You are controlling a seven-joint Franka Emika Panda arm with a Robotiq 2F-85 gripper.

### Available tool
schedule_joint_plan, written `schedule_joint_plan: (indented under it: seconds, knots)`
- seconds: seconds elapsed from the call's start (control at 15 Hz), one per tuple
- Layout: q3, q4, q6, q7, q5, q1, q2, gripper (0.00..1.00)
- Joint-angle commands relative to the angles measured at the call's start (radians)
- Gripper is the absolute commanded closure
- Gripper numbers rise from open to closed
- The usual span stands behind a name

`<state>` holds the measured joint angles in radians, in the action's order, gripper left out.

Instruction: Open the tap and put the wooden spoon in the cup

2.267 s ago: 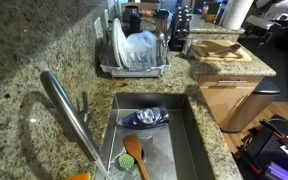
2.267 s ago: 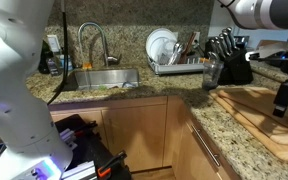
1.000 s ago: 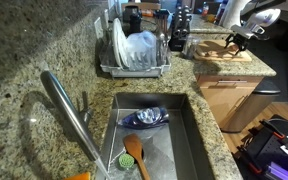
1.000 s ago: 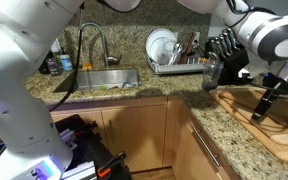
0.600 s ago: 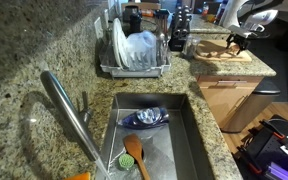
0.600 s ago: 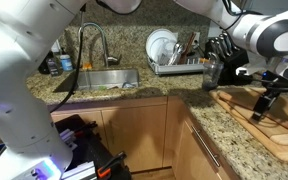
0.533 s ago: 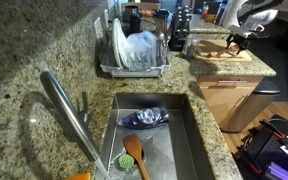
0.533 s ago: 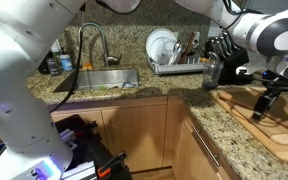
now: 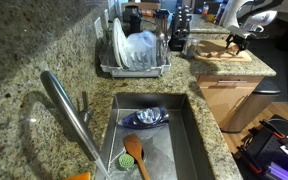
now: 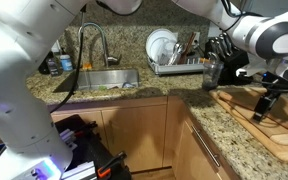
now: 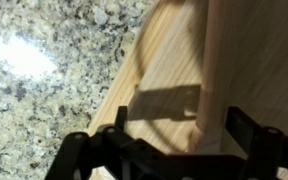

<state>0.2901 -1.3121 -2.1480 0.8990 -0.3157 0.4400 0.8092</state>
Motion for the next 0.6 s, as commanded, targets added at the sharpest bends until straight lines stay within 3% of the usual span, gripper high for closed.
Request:
schedule_joint_plan:
  seconds: [0.0,0.2,0.27,0.4,0.53]
  knots:
    - [0.000,0.003,-0.005,0.000,0.000,0.002,0.007,0.00]
    - [0.004,0.018,0.011,0.020,0.011,0.006,0.032,0.00]
    - [0.007,0.015,0.013,0.038,0.008,0.007,0.036,0.25]
    - [0.004,0.017,0.034,0.045,0.008,0.013,0.033,0.33]
    - [0.010,0.017,0.046,0.052,0.012,0.013,0.028,0.47]
